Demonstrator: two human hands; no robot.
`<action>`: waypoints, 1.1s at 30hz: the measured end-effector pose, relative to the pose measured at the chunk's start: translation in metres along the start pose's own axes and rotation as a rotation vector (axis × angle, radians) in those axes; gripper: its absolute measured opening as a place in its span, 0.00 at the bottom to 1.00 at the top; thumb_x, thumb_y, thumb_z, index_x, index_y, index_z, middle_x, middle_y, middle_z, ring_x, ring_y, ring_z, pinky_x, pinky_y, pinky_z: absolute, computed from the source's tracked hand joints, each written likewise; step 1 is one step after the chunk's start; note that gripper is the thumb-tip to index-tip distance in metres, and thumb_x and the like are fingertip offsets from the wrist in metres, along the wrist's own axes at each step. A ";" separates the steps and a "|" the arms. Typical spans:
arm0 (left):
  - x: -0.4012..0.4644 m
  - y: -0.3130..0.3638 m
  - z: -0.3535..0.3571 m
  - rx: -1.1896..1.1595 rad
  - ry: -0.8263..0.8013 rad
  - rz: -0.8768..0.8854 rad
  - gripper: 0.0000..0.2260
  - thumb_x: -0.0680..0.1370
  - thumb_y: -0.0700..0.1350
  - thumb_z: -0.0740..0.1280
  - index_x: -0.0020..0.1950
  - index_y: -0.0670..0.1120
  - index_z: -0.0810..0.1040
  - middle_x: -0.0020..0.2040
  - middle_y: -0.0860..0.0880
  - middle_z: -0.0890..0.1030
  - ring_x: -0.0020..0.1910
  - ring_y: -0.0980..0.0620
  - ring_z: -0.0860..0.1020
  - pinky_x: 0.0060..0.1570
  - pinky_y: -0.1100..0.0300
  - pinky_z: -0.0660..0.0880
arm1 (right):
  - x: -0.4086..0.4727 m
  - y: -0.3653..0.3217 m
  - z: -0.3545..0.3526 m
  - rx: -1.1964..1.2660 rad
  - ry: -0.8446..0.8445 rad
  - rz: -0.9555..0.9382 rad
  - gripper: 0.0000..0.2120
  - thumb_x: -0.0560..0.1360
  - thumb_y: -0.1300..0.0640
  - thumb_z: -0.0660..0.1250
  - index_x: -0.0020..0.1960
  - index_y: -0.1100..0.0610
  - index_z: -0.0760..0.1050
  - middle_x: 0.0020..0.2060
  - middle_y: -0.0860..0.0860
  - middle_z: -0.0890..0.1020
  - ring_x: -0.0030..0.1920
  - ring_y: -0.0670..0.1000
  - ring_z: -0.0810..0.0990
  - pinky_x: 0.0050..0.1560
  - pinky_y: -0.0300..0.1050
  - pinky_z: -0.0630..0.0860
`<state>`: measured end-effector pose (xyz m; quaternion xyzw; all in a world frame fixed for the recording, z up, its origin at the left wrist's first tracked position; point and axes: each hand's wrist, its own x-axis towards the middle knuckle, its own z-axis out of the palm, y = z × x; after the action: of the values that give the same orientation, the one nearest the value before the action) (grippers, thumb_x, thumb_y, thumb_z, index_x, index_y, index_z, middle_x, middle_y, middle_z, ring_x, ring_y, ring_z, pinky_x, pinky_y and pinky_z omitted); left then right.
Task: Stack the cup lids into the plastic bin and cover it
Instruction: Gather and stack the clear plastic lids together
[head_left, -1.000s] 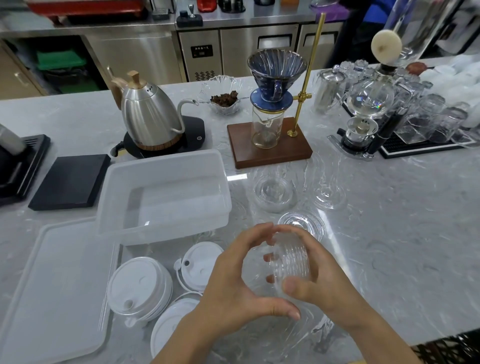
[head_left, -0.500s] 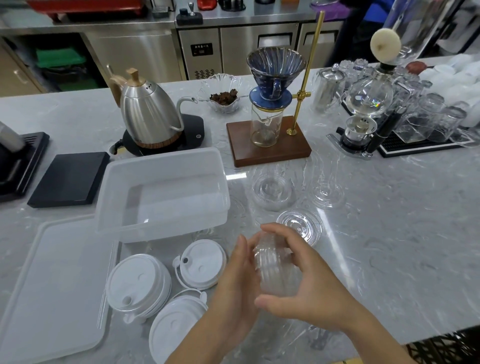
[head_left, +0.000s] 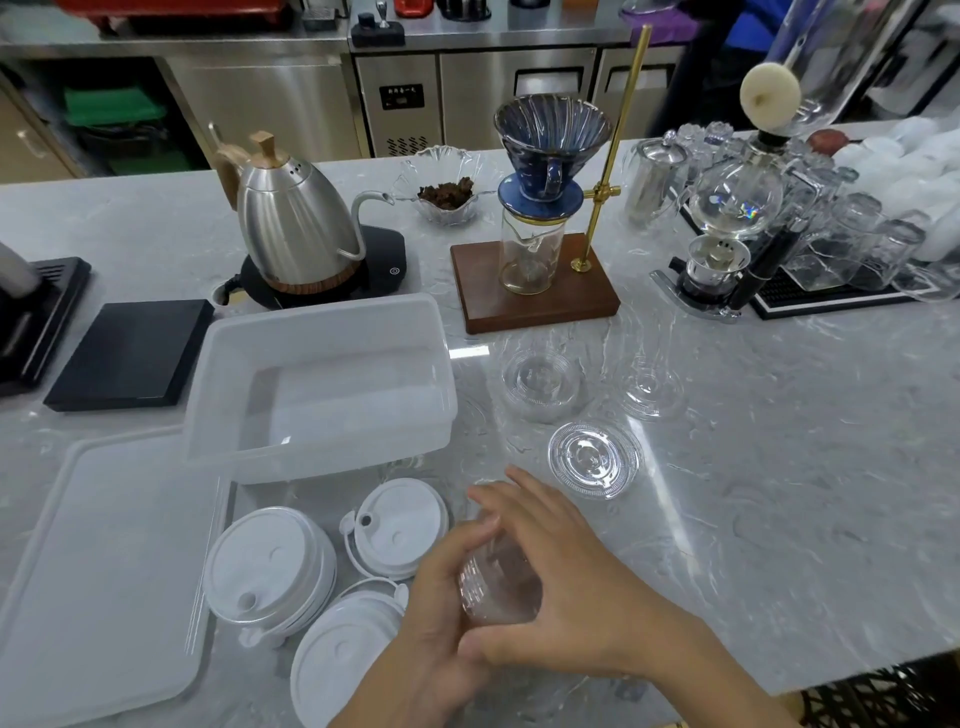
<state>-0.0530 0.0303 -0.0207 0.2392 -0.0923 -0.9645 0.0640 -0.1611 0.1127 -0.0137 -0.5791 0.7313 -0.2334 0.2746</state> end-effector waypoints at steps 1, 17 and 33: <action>0.000 0.000 -0.003 0.010 0.006 0.012 0.24 0.62 0.42 0.80 0.57 0.40 0.84 0.58 0.40 0.83 0.59 0.42 0.82 0.63 0.49 0.76 | 0.001 0.001 -0.001 -0.007 -0.016 -0.024 0.53 0.62 0.26 0.69 0.79 0.40 0.48 0.77 0.33 0.52 0.77 0.34 0.35 0.78 0.43 0.40; 0.002 0.006 -0.016 -0.118 0.109 0.014 0.30 0.56 0.44 0.85 0.56 0.44 0.83 0.56 0.37 0.81 0.51 0.36 0.79 0.51 0.40 0.78 | 0.029 0.097 -0.028 -0.234 0.225 0.370 0.52 0.63 0.30 0.68 0.79 0.51 0.56 0.79 0.50 0.61 0.79 0.52 0.56 0.78 0.52 0.52; 0.003 0.006 -0.010 -0.084 0.098 0.047 0.31 0.56 0.45 0.85 0.57 0.44 0.82 0.55 0.38 0.80 0.50 0.37 0.79 0.52 0.42 0.77 | -0.002 0.051 -0.040 0.594 0.390 0.128 0.29 0.66 0.39 0.73 0.66 0.36 0.73 0.60 0.44 0.75 0.56 0.46 0.76 0.55 0.38 0.75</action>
<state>-0.0506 0.0221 -0.0296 0.2810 -0.0540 -0.9529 0.1008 -0.2245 0.1266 -0.0178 -0.3716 0.7049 -0.5244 0.3001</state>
